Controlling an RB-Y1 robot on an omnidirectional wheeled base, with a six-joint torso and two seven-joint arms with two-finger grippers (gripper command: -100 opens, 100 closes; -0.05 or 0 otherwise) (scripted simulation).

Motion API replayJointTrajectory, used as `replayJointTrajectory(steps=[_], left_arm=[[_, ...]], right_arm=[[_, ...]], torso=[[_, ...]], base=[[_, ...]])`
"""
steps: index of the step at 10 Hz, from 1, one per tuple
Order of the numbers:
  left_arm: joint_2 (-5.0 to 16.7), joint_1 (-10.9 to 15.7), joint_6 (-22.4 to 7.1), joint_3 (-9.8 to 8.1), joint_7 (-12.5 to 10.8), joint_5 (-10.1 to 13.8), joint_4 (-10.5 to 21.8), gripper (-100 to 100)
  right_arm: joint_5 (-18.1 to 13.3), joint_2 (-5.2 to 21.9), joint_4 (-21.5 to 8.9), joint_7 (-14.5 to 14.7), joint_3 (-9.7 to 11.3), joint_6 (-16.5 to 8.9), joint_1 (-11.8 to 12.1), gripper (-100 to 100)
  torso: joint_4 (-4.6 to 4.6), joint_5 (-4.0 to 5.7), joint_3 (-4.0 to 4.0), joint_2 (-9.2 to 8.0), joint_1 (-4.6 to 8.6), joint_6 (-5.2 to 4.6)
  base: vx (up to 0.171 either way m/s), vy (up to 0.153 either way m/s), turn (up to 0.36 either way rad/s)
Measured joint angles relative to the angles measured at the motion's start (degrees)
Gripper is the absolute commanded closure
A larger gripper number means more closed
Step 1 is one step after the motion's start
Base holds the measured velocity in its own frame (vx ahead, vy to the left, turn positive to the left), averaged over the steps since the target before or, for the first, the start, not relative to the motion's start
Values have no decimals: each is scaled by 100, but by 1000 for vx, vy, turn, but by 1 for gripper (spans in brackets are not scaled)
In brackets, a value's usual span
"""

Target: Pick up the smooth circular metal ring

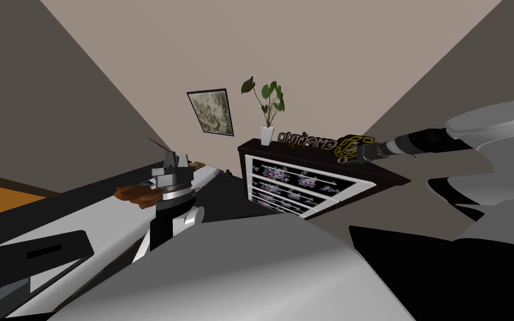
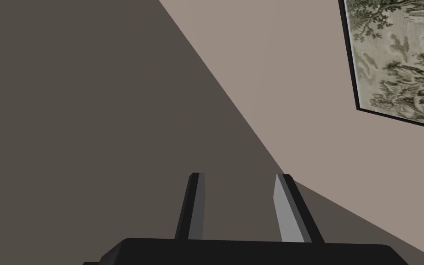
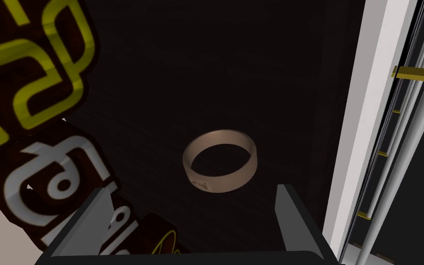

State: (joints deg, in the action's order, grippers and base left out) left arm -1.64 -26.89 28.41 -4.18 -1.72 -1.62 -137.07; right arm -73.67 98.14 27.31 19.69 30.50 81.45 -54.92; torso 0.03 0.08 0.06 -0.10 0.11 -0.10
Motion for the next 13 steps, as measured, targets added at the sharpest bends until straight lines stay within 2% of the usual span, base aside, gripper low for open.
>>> replayJointTrajectory(steps=[1, 2, 3, 6, 7, 8, 9, 10, 11, 13], left_arm=[[0, 0, 0, 0, 0, 0, 0, 0], [0, 0, 0, 0, 0, 0, 0, 0], [0, 0, 0, 0, 0, 0, 0, 0], [0, 0, 0, 0, 0, 0, 0, 0], [0, 0, 0, 0, 0, 0, 0, 0], [0, 0, 0, 0, 0, 0, 0, 0], [0, 0, 0, 0, 0, 0, 0, 0], [0, 0, 0, 0, 0, 0, 0, 0], [0, 0, 0, 0, 0, 0, 0, 0], [0, 0, 0, 0, 0, 0, 0, 0]], right_arm=[[254, 87, 338, -178, -55, -140, 378, -100], [-54, -62, 377, -297, -9, -118, 91, -100], [-145, -121, 423, -365, 2, -118, 50, -100], [-94, -128, 871, -713, -58, -337, 311, -100], [2, -68, 1172, -897, -118, -465, 555, -100], [60, -31, 1466, -1097, -146, -574, 689, -100], [-117, -135, 1382, -1136, -119, -526, 476, -100], [-150, -136, 1634, -1303, -142, -584, 550, -100], [-276, -221, 1629, -1388, -138, -587, 420, -100], [-370, -243, 1980, -1696, -174, -694, 479, -100]], torso=[[-1, 1, 0, 0, -4, 3], [-1, 0, 1, -3, 0, 3], [0, 2, 1, -3, 0, 2], [0, 2, 2, -4, 2, 2], [1, 2, 4, -7, 5, 1], [1, 2, 3, -5, 5, 2], [-1, 1, -1, 1, -5, 3], [0, 0, 1, -2, -3, 1], [0, 1, 1, -2, -2, 2], [1, 1, 2, -4, -1, 2]], base=[[-36, -45, -56], [-32, -45, -14], [-13, -22, 8], [-32, -51, -37], [-29, -59, -25], [-13, -26, 2], [-25, -38, -49], [-27, -42, -25], [-36, -59, -47], [-33, -51, -30]])
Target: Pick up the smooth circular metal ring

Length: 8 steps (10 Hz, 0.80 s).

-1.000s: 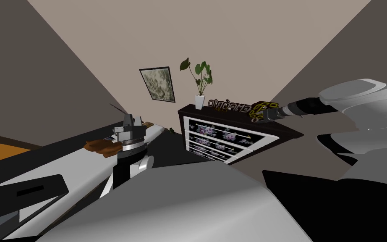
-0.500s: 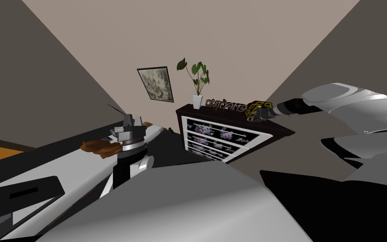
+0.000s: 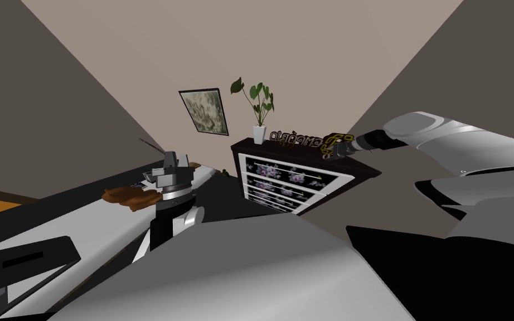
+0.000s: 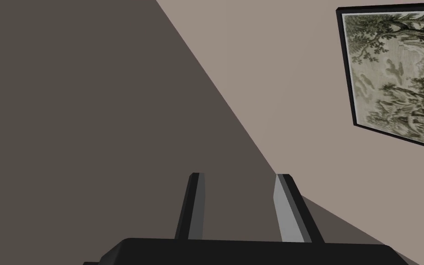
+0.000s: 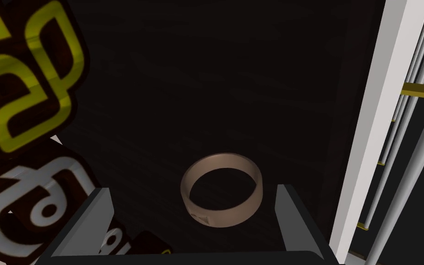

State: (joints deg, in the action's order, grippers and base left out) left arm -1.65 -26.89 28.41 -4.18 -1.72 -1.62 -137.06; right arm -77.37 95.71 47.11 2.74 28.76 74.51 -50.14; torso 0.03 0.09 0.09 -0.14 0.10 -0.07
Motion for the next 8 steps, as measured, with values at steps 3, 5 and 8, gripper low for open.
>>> replayJointTrajectory(steps=[3, 5, 8], left_arm=[[0, 0, 0, 0, 0, 0, 0, 0], [0, 0, 0, 0, 0, 0, 0, 0], [0, 0, 0, 0, 0, 0, 0, 0]], right_arm=[[-160, -73, 650, -565, -59, -222, 90, -100], [-338, -210, 875, -837, -74, -308, 34, -100], [-351, -161, 1357, -1243, -143, -480, 206, -100]], torso=[[0, 1, 1, -1, 6, -1], [1, 2, 2, -4, 8, -1], [-4, 4, -2, 1, -4, -2]], base=[[-32, -58, -29], [-38, -62, -37], [-17, -36, -21]])
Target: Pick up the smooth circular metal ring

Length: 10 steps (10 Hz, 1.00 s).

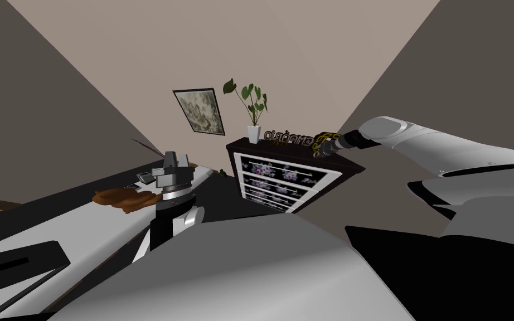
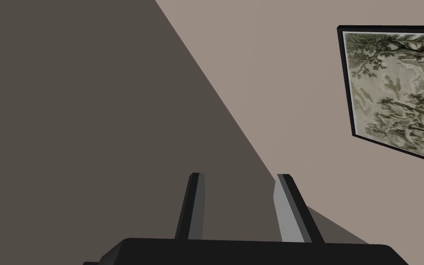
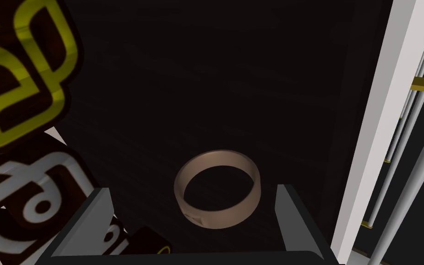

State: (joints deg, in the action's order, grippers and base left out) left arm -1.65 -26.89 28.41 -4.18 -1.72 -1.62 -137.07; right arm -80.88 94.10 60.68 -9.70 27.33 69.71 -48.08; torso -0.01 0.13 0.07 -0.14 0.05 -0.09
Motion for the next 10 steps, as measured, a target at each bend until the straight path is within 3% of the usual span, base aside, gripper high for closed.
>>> replayJointTrajectory(steps=[1, 2, 6, 7, 8, 10], left_arm=[[0, 0, 0, 0, 0, 0, 0, 0], [0, 0, 0, 0, 0, 0, 0, 0], [0, 0, 0, 0, 0, 0, 0, 0], [0, 0, 0, 0, 0, 0, 0, 0], [0, 0, 0, 0, 0, 0, 0, 0], [-1, 0, 0, 1, 0, 0, 0, 0]], right_arm=[[-34, -26, 140, -133, -11, -44, -1, -100], [-38, -30, 153, -156, -12, -45, -6, 100], [-38, -30, 153, -151, -12, -45, -6, 100], [-38, -30, 153, -153, -12, -45, -6, 0], [-38, -30, 153, -153, -12, -45, -6, 100], [37, 7, -77, 65, 19, 45, -37, 100]], torso=[[0, 1, 0, -1, -1, 1], [-1, 0, -1, 2, -7, 0], [-3, -1, -5, 8, -12, -1], [-3, -1, -5, 8, -13, 0], [-3, -1, -5, 8, -13, 0], [-7, -6, -12, 19, -32, 1]], base=[[-9, -14, 3], [0, 0, 0], [0, 0, 0], [0, 0, 0], [21, 41, 48], [39, 62, 33]])
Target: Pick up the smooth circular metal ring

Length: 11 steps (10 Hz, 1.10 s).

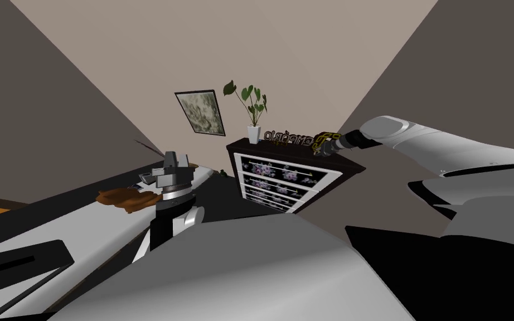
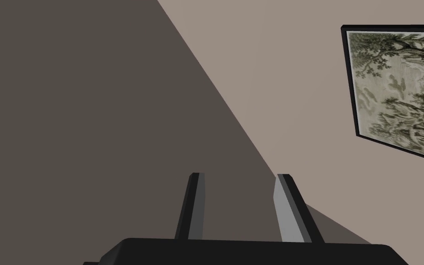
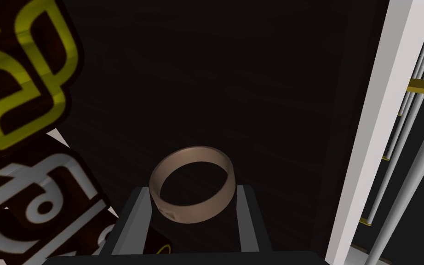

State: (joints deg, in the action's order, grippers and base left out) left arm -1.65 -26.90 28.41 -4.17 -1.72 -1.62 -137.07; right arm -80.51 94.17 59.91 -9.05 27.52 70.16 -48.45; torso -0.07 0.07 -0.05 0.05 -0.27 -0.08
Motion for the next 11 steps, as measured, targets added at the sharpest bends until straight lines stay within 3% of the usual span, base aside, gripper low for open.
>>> replayJointTrajectory(steps=[1, 5, 7, 11], left_arm=[[0, 0, 0, 0, 0, 0, 0, 0], [0, 0, 0, 0, 0, 0, 0, 0], [0, 0, 0, 0, 0, 0, 0, 0], [0, 0, 0, 0, 0, 0, 0, 0]], right_arm=[[21, -2, -193, 151, 34, 105, -94, 100], [304, 151, -769, 771, 89, 291, -57, 100], [275, 119, -1100, 1034, 123, 415, -191, 100], [503, 237, -1653, 1572, 185, 601, -220, 100]], torso=[[-2, -3, -4, 6, -7, 3], [-1, -3, -1, 1, -6, 3], [1, 0, 1, -2, 9, 1], [0, -3, -1, 1, -6, 2]], base=[[31, 57, 26], [30, 58, 33], [17, 28, 26], [29, 49, 20]])
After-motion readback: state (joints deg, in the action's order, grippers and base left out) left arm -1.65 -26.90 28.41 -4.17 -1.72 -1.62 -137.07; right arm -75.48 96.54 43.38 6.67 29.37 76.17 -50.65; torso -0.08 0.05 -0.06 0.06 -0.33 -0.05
